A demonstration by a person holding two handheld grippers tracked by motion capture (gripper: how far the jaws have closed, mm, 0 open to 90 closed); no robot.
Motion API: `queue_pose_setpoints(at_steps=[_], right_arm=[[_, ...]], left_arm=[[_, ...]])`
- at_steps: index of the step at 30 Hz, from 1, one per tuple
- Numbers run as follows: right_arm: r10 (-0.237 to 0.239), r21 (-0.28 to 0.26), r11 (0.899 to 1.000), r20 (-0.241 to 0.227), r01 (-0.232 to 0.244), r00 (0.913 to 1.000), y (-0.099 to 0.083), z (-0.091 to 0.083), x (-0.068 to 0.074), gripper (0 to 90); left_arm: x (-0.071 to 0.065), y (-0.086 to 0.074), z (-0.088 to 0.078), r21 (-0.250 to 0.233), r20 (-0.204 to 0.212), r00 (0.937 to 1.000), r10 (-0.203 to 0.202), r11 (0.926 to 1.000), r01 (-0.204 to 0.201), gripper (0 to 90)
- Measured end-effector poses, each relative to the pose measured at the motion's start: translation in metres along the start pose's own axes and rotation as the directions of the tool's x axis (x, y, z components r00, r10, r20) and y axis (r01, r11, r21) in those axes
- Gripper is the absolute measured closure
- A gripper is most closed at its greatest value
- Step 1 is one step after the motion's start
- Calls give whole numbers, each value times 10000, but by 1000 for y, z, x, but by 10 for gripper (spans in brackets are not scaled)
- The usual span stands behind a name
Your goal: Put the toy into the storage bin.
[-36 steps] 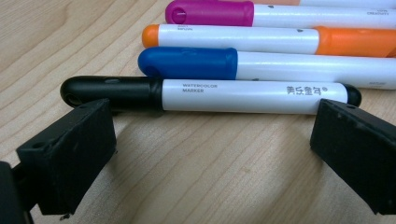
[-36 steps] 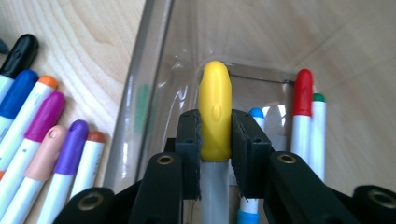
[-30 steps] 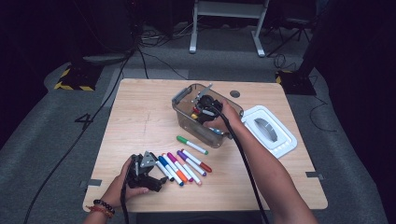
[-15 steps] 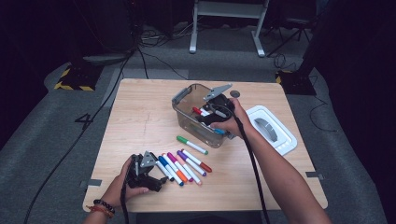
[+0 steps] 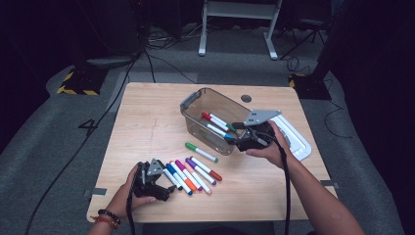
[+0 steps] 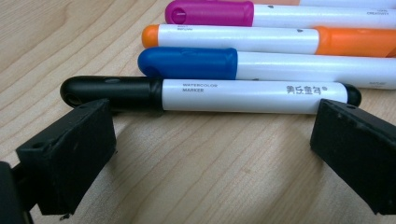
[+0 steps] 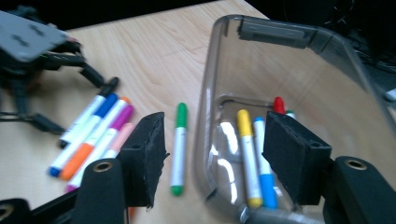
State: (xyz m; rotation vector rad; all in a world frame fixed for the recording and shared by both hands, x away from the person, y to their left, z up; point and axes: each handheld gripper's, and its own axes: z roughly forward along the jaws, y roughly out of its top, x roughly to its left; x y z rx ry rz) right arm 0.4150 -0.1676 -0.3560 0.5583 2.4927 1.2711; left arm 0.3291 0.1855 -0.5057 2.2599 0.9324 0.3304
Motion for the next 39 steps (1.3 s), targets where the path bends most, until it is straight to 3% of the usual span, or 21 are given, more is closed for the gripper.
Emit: queue_pose_setpoints(at_steps=[5, 8, 13, 15, 18, 28, 39], right_arm=[[-44, -253, 9997, -151, 40, 9999, -27, -17, 19, 418], [-86, -108, 9999, -264, 83, 9996, -45, -19, 29, 438], [-216, 82, 9997, -551, 221, 9982, -69, -8, 42, 477], [-419, 319, 9985, -589, 438, 9974, -75, 1, 46, 481], [-349, 618, 9973, -799, 399, 9962, -84, 18, 50, 486], [-449, 1260, 9901, -1385, 626, 9893, -94, 65, 59, 517], [-428, 1751, 9824, -1248, 645, 9913, -92, 89, 61, 565]], left_arm=[[0, 0, 0, -11, 4, 10000, 7, 10000, -7, 5], [0, 0, 0, 0, -4, 10000, 4, 10000, -4, 5], [0, 0, 0, -2, 0, 10000, -3, 10000, 3, 5], [0, 0, 0, -1, -1, 10000, -3, 10000, 3, 5], [0, 0, 0, -1, -6, 10000, 5, 10000, -5, 5], [0, 0, 0, -2, -12, 10000, -3, 10000, 3, 5], [0, 0, 0, -10, -4, 10000, -11, 10000, 11, 5]])
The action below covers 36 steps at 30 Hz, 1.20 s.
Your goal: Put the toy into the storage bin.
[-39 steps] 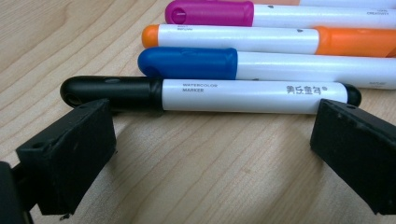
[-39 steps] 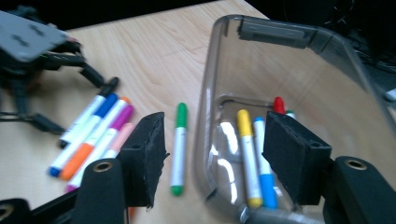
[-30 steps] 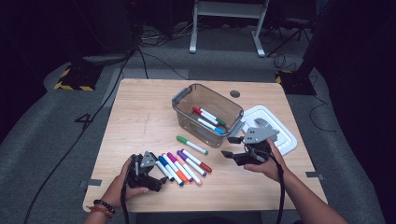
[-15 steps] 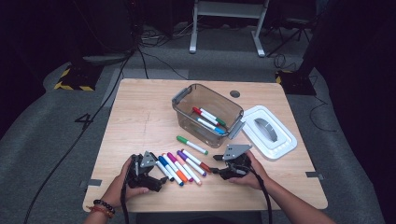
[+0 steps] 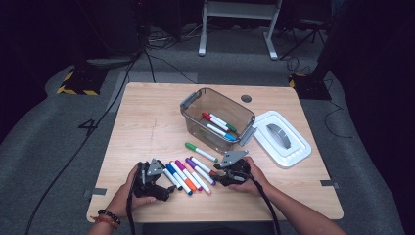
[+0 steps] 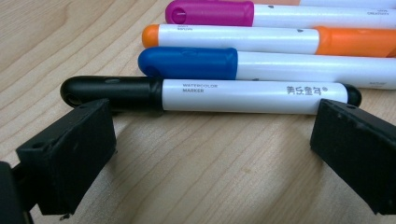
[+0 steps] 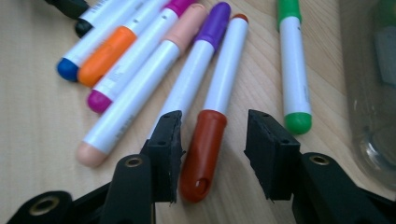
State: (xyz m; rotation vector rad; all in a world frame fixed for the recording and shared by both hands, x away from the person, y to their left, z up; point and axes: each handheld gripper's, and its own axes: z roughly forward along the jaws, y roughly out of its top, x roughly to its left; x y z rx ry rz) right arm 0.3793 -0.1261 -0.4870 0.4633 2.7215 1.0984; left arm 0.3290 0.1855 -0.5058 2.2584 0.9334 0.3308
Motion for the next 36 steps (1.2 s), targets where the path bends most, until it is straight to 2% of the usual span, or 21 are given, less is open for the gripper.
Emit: queue_pose_setpoints(at_steps=[4, 10, 19, 26, 31, 36], right_arm=[[395, 232, 9990, -124, -392, 9991, -2, 6, -6, 600], [638, 406, 9971, 16, -638, 9980, -9, -3, -14, 734], [741, 443, 9962, 87, -744, 9972, -24, -20, -25, 750], [244, 124, 9996, 240, -247, 9994, -20, -36, -26, 750], [-187, -260, 9995, 232, 193, 9996, -13, -53, -18, 750], [-430, -812, 9957, 148, 441, 9990, -4, -70, -10, 750]], left_arm=[[0, 0, 0, 0, -4, 10000, -1, 10000, 1, 5], [0, 0, 0, 5, -14, 10000, -7, 10000, 7, 5], [0, 0, 0, 12, -12, 10000, -9, 10000, 9, 5], [0, 0, 0, 21, -19, 10000, -7, 10000, 7, 5], [0, 0, 0, 5, -24, 10000, -10, 10000, 10, 5], [0, 0, 0, 8, -25, 10000, -6, 10000, 6, 5]])
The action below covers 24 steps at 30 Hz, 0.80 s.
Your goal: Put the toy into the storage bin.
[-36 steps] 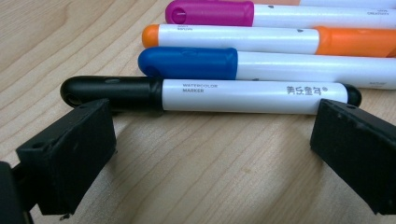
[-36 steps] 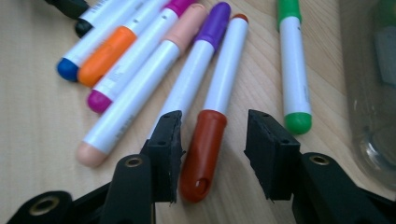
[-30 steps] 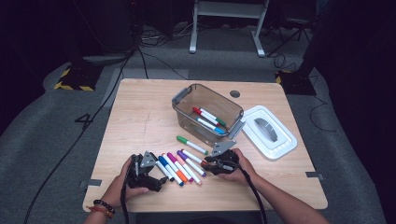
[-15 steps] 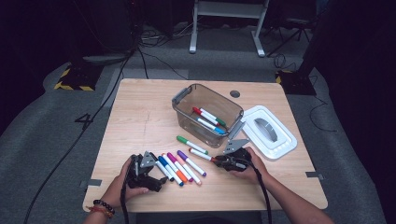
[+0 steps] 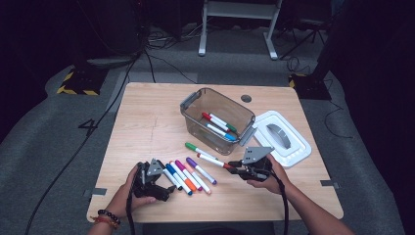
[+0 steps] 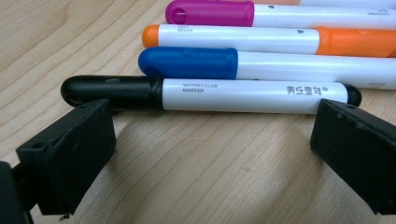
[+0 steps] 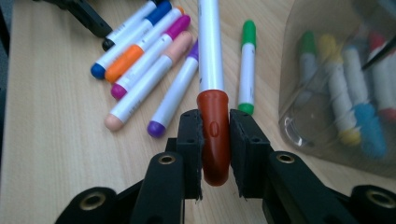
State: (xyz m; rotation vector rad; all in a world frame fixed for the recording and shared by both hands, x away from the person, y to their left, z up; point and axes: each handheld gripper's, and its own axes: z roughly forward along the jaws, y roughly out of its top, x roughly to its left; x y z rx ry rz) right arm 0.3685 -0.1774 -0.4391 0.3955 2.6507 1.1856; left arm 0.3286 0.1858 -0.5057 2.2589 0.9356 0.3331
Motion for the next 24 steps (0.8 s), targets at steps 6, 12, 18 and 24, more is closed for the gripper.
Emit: queue_pose_setpoints(at_steps=[6, 12, 18, 24], right_arm=[[-508, -581, 9970, -7, 507, 9987, 16, -19, 8, 750], [-592, -1422, 9876, 556, 666, 9967, 39, -48, -2, 750], [-355, -1402, 9887, 1267, 533, 9913, 70, -58, -34, 750], [47, -620, 9981, 1737, 61, 9848, 87, -37, -70, 750]], left_arm=[[0, 0, 0, 2, 2, 10000, -5, 10000, 5, 5], [0, 0, 0, 2, 9, 10000, -4, 10000, 4, 5], [0, 0, 0, 4, 11, 10000, 0, 10000, 0, 4], [0, 0, 0, 5, 12, 10000, -1, 10000, 1, 4]])
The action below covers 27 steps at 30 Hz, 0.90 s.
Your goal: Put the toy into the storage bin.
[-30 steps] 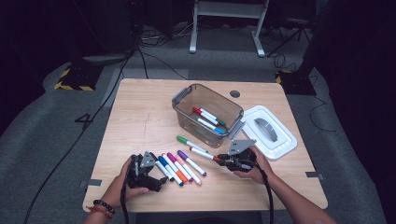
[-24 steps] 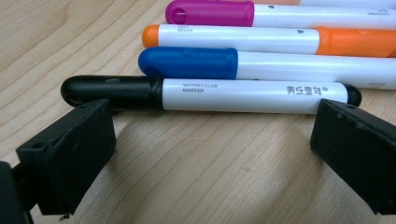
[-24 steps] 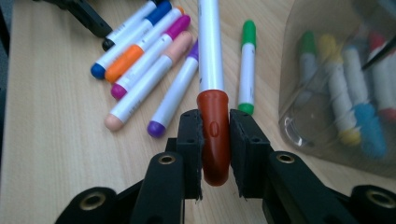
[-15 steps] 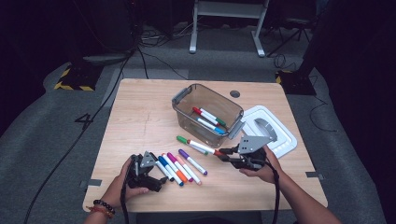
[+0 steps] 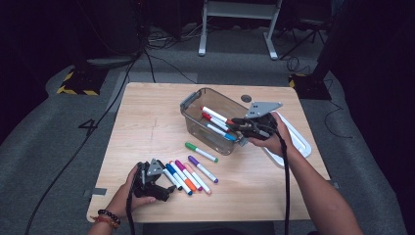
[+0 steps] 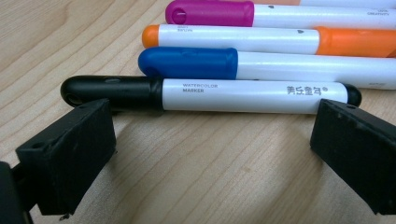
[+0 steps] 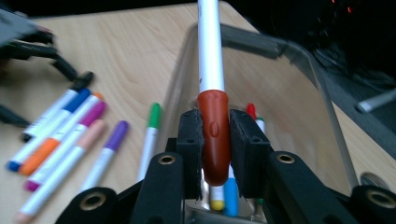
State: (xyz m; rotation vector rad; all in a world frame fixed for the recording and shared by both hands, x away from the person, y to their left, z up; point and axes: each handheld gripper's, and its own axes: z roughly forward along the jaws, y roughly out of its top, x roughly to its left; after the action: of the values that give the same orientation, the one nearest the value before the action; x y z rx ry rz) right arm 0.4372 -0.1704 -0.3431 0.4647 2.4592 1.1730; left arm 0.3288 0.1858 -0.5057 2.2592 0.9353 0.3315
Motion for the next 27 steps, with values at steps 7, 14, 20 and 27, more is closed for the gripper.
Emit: queue_pose_setpoints(at_steps=[7, 14, 20, 27], right_arm=[[538, 1319, 9899, -130, -517, 9985, 4, 44, -23, 750], [553, 2262, 9730, -335, -463, 9979, 6, 73, -26, 750], [839, 2917, 9545, -636, -618, 9944, 6, 90, -30, 750], [931, 3673, 9282, -752, -592, 9928, 3, 106, -26, 699]], left_arm=[[0, 0, 0, -2, 11, 10000, 4, 10000, -4, 4], [0, 0, 0, 0, 16, 10000, 11, 10000, -11, 4], [0, 0, 0, 1, 22, 10000, 22, 10000, -22, 4], [0, 0, 0, 0, 23, 10000, 23, 10000, -23, 4]])
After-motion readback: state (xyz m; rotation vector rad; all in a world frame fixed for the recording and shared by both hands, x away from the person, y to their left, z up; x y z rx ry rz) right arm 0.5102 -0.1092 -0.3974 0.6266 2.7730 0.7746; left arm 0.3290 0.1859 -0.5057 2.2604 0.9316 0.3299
